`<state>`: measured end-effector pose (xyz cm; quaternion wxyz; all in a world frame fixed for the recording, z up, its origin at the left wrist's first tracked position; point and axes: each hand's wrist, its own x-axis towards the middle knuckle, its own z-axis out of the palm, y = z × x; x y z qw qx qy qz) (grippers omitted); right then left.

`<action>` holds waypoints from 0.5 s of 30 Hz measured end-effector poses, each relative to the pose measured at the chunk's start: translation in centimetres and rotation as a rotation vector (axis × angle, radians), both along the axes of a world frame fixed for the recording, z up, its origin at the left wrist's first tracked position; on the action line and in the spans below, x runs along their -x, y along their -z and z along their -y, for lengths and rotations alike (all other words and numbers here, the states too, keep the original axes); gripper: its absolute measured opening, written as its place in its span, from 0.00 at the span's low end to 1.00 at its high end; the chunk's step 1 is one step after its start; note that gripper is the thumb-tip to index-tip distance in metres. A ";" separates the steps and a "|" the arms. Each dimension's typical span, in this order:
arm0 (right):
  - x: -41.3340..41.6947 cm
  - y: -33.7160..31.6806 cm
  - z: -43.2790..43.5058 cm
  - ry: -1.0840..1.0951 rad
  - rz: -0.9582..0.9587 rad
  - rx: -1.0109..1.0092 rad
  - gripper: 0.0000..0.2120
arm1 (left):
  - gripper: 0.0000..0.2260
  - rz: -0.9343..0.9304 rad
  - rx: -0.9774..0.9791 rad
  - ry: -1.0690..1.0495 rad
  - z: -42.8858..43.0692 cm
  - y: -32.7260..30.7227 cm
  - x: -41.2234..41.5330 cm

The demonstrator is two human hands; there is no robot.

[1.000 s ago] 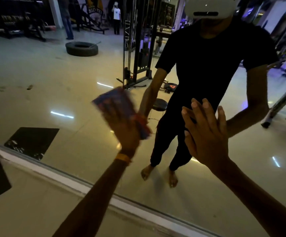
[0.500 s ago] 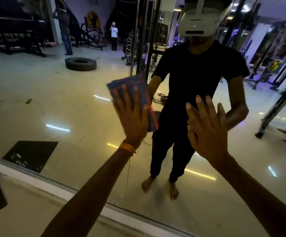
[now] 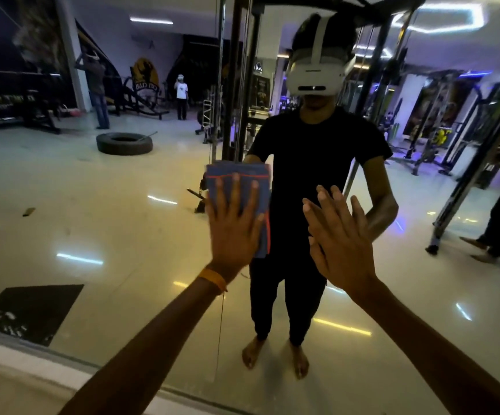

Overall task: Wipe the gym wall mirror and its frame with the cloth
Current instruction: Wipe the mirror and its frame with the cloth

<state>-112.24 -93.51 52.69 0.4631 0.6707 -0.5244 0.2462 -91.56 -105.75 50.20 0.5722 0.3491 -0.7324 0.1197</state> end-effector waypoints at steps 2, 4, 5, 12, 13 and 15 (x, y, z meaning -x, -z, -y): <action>-0.7 -1.3 0.3 -0.029 -0.018 -0.001 0.32 | 0.28 0.132 0.110 0.030 -0.1 -0.6 0.6; -1.0 -3.1 0.7 -0.043 0.017 0.036 0.31 | 0.28 0.045 0.076 -0.015 2.3 -3.0 -1.9; -1.0 -4.1 0.7 -0.037 0.045 0.060 0.30 | 0.29 -0.060 0.023 -0.081 3.8 -4.6 -3.4; -1.1 -7.4 0.8 -0.022 0.111 0.127 0.27 | 0.29 -0.276 -0.070 -0.170 3.8 -9.1 -3.7; -1.3 -7.3 0.8 -0.013 0.110 0.129 0.26 | 0.28 -0.072 0.038 -0.091 1.9 -7.9 -1.8; -1.5 -7.1 0.9 -0.002 0.105 0.130 0.26 | 0.27 0.215 0.175 0.031 -0.4 -5.3 0.2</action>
